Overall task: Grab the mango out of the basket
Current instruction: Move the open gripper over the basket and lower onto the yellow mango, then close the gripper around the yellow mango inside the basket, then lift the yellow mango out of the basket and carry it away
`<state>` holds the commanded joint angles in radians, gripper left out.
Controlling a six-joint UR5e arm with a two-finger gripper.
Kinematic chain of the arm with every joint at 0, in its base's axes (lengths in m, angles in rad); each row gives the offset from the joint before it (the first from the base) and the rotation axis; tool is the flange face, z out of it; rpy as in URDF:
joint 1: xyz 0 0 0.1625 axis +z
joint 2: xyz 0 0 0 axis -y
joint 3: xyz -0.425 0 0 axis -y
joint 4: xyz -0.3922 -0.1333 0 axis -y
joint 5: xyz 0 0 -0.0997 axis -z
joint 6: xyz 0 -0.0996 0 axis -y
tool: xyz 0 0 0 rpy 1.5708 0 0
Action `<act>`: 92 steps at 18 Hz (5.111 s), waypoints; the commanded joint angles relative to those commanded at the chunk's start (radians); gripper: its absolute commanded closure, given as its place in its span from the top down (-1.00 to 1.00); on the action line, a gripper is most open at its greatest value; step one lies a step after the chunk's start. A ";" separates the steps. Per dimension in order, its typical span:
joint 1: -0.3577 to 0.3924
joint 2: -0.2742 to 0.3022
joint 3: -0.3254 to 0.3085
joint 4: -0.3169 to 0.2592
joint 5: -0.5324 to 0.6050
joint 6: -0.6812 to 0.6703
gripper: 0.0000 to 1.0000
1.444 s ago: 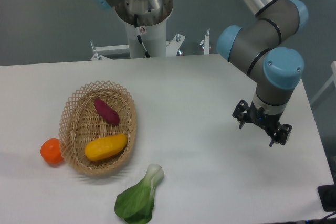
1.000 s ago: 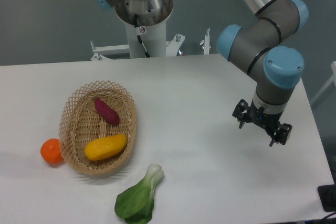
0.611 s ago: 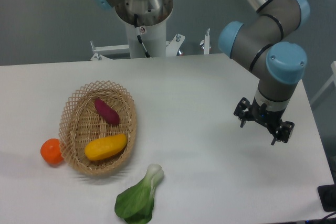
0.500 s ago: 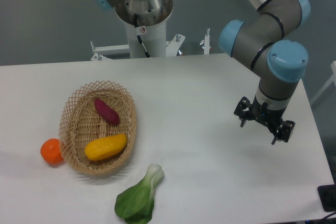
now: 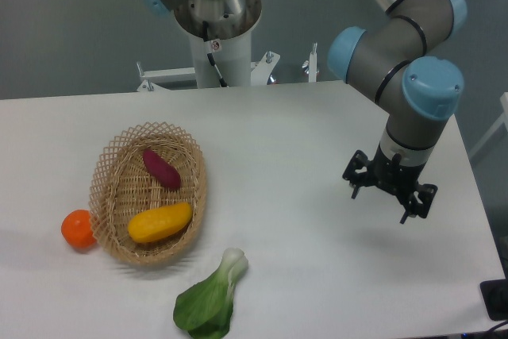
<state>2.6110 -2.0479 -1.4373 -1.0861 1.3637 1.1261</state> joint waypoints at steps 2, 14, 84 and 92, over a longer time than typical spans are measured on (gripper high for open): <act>-0.041 0.005 0.002 0.002 -0.002 -0.012 1.00; -0.265 0.104 -0.103 0.014 -0.051 -0.092 1.00; -0.261 0.092 -0.149 0.111 0.025 -0.086 -0.20; -0.120 0.066 -0.077 0.078 0.029 -0.019 -0.20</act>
<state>2.4910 -1.9819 -1.5141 -1.0078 1.3929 1.1074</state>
